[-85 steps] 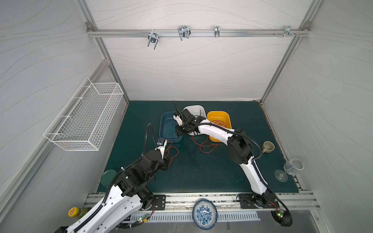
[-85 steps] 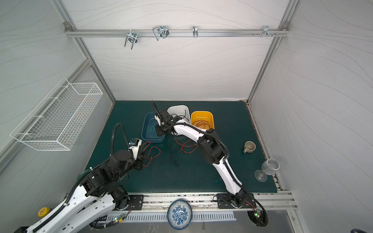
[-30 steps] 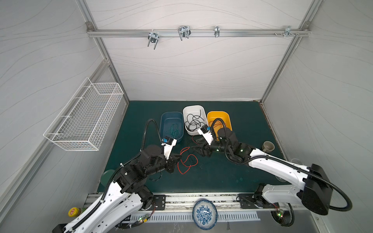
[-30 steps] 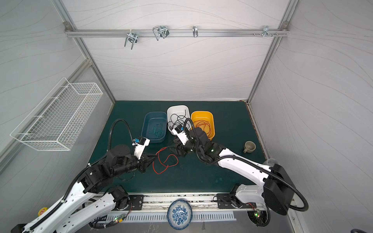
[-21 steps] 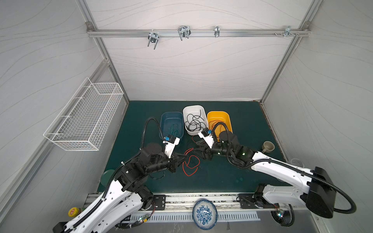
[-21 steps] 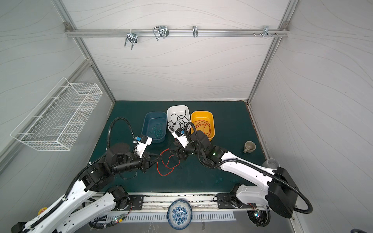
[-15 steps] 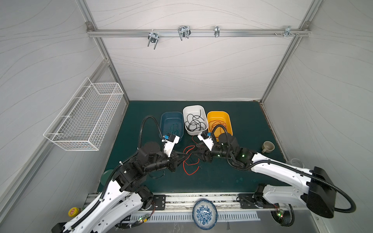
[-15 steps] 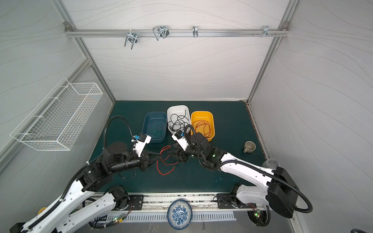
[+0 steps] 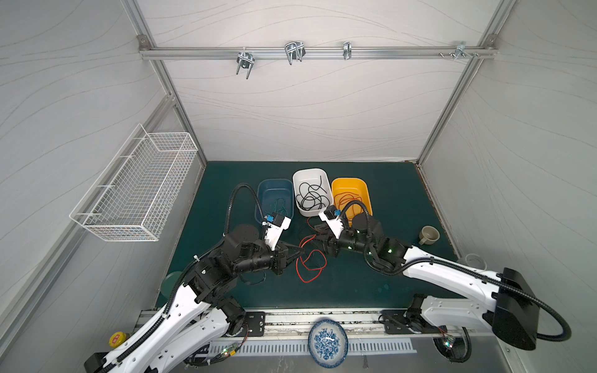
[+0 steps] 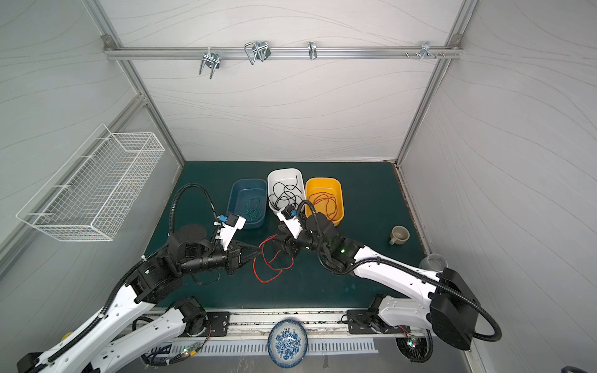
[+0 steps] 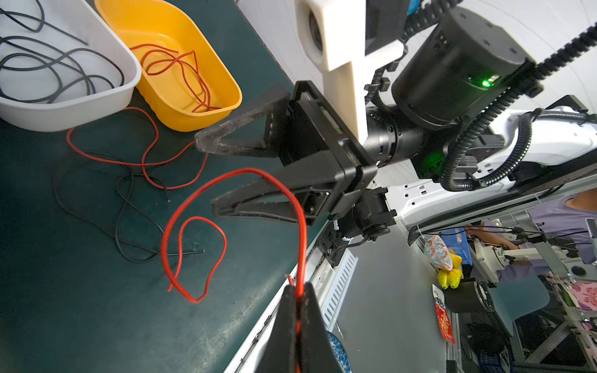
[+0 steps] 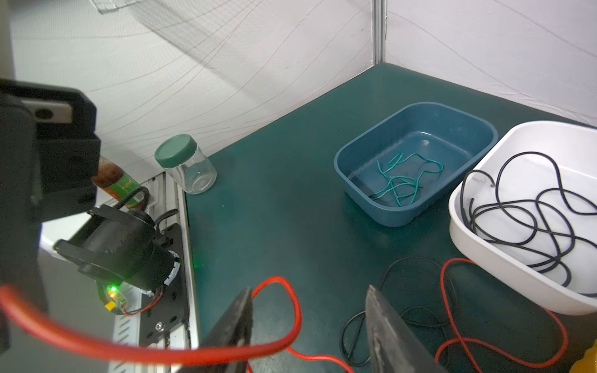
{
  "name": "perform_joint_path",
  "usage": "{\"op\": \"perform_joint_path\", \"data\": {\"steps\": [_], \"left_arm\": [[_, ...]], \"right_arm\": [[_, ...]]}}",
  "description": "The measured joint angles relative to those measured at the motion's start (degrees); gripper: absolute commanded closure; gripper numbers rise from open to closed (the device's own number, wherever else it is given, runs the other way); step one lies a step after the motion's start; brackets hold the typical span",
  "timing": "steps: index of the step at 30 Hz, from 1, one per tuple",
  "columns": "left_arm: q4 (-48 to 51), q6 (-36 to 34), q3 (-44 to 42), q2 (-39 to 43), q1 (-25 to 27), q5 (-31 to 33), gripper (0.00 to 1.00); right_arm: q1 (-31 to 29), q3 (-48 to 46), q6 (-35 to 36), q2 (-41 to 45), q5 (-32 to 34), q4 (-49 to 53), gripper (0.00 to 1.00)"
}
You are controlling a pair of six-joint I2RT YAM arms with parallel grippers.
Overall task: Untangle the cables
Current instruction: 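Reach the open right gripper to the red wire beside the left gripper, then close the right gripper on the red wire while the left gripper opens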
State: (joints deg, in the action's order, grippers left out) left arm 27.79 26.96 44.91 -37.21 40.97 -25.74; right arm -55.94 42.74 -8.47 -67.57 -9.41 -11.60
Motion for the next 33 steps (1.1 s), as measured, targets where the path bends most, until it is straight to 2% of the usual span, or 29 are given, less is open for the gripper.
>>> {"op": "perform_joint_path", "data": {"steps": [1, 3, 6, 8, 11, 14, 33], "left_arm": [[-0.3, 0.1, 0.0, 0.0, 0.0, 0.0, 1.00], [-0.6, 0.1, 0.0, 0.0, 0.0, 0.0, 1.00], [-0.8, 0.0, 0.0, 0.1, 0.0, 0.0, 1.00], [-0.8, -0.1, 0.0, 0.1, 0.0, 0.0, 1.00], [-0.8, -0.2, 0.0, 0.1, 0.0, 0.0, 1.00], [-0.9, -0.3, 0.0, 0.1, 0.0, 0.0, 1.00], [-3.4, 1.2, 0.0, -1.5, 0.0, -2.8, 1.00]], "right_arm": [[0.0, 0.1, -0.4, -0.1, 0.3, -0.2, 0.63], [-0.1, 0.2, -0.5, -0.4, 0.6, -0.6, 0.71], [-0.1, 0.2, -0.8, -0.6, 1.3, -0.9, 0.75], [-0.1, 0.2, -1.0, -0.6, 1.7, -0.9, 0.71], [-0.1, 0.2, -0.8, -0.6, 2.1, -1.1, 0.52], [-0.1, 0.2, -0.7, -0.4, 2.4, -1.7, 0.46], [-1.3, -2.1, -0.8, 0.2, 6.6, -11.8, 0.46]]}}
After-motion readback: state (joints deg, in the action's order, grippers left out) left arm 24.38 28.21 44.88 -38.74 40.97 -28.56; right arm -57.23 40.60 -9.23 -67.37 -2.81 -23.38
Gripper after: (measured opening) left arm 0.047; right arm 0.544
